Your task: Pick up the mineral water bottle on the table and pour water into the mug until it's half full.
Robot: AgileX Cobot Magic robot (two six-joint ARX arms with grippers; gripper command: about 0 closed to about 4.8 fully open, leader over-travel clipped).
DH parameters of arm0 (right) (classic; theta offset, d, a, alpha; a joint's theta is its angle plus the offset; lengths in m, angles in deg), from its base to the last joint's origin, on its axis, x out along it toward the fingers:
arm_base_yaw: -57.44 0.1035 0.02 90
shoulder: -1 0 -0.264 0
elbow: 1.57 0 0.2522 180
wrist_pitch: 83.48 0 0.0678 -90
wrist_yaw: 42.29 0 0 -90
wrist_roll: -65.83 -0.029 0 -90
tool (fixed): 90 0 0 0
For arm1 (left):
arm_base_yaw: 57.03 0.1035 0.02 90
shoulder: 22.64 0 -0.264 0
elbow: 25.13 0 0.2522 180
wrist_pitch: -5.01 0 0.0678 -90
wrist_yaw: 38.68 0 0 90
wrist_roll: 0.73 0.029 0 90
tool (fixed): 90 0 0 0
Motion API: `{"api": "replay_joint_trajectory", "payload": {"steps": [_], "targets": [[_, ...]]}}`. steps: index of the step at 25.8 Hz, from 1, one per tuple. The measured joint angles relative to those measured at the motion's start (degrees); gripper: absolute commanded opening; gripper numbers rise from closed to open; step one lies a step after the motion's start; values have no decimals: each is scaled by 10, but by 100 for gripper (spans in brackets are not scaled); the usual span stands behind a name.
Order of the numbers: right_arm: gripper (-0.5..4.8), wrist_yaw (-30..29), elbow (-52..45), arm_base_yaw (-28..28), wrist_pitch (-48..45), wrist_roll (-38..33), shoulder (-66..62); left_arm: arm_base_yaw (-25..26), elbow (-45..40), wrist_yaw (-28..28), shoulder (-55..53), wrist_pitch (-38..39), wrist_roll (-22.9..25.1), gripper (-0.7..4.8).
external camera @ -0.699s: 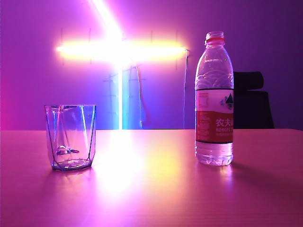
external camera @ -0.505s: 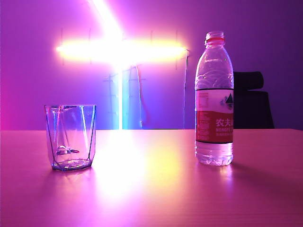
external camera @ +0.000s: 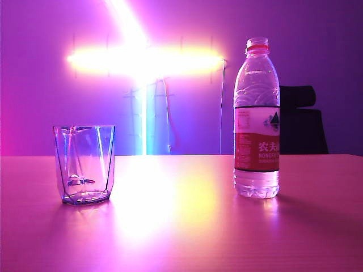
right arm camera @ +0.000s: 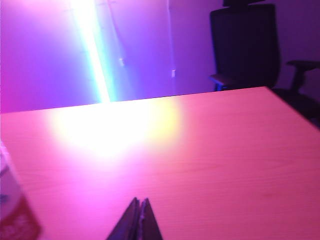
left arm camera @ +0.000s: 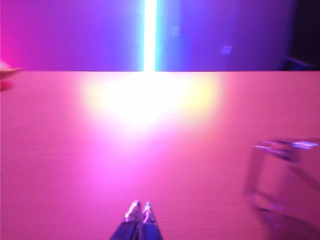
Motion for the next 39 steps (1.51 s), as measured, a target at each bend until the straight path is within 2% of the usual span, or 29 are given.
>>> {"api": "replay_joint_trajectory", "payload": {"steps": [1,4,6,9,11,15,16,17,20,23,24,28,30,33,35,36,39], "targets": [[0,-23,0,0,0,-28,0,-54,0,-2,0,0,0,-2],[0,-66,0,0,-1,-85,0,-132,0,-2,-3,0,0,-2],[0,-114,0,1,-5,-141,0,-213,0,2,-19,0,0,-2],[0,-152,0,2,-16,-195,0,-257,0,2,-36,0,0,-2],[2,-173,4,2,-13,-206,-1,-280,0,1,-47,0,0,-2],[4,-201,40,12,1,-209,-3,-292,0,1,-51,4,0,-2],[13,-203,51,19,8,-203,-5,-292,0,1,-51,4,0,-2],[45,-203,58,24,12,-196,-9,-292,0,1,-51,4,0,-2],[241,-203,65,53,31,-172,-40,-292,0,1,-50,4,0,-2],[460,-202,65,93,46,-149,-74,-292,0,1,-50,4,0,-2],[479,-195,65,110,45,-137,-87,-292,0,1,-50,4,0,-2],[479,-140,65,195,37,-70,-160,-304,0,0,-50,4,0,-2],[479,-85,65,247,-6,-17,-214,-316,0,0,-50,4,0,-2],[479,-36,65,294,-81,47,-285,-320,0,0,-50,4,0,-2],[479,5,66,310,-163,81,-347,-319,0,0,-49,4,0,-2],[479,18,69,305,-232,89,-407,-319,0,0,-49,4,0,-2],[479,20,69,297,-317,93,-478,-319,0,0,-49,4,0,-2]]}}
